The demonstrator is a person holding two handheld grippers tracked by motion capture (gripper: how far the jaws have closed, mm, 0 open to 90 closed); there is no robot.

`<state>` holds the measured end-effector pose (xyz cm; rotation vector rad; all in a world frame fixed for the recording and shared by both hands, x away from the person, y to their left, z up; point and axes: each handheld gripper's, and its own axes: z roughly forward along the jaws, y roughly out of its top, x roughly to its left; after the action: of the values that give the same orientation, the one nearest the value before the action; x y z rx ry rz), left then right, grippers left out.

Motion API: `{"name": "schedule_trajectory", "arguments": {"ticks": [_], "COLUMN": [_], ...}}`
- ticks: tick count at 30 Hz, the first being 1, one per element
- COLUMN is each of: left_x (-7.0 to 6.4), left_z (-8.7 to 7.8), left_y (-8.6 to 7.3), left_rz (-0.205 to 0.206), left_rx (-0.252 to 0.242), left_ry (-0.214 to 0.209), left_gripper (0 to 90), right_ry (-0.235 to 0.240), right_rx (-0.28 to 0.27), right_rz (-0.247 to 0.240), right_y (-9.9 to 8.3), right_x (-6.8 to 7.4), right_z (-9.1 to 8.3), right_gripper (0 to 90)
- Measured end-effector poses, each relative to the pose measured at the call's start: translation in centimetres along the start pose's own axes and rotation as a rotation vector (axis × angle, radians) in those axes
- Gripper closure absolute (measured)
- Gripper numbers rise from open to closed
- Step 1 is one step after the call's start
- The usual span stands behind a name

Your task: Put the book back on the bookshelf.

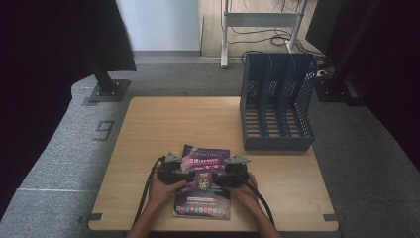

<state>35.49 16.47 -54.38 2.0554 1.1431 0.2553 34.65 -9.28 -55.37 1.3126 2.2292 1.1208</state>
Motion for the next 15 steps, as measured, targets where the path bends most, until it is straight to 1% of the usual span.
{"name": "schedule_trajectory", "arguments": {"ticks": [4, 6, 9, 15], "left_x": [-0.21, -0.17, -0.13, -0.41], "left_z": [0.01, 0.00, -0.26, -0.90], "left_y": [0.01, 0.03, 0.13, 0.33], "left_rz": [-0.003, -0.011, -0.028, -0.022], "left_rx": [0.005, 0.001, -0.018, -0.056], "left_ry": [0.007, 0.004, -0.013, -0.030], "left_gripper": [22.0, 22.0, 21.9, 23.5], "right_ry": [-0.001, -0.001, -0.001, -0.006], "right_rx": [0.000, 0.000, 0.000, -0.001], "right_rz": [-0.002, -0.002, -0.002, -0.004], "right_y": [0.00, -0.01, 0.00, -0.01], "right_x": [0.02, 0.02, 0.02, 0.06], "right_z": [0.00, 0.00, 0.00, -0.01], "right_gripper": [15.4, 15.4, 15.4, 15.5]}}
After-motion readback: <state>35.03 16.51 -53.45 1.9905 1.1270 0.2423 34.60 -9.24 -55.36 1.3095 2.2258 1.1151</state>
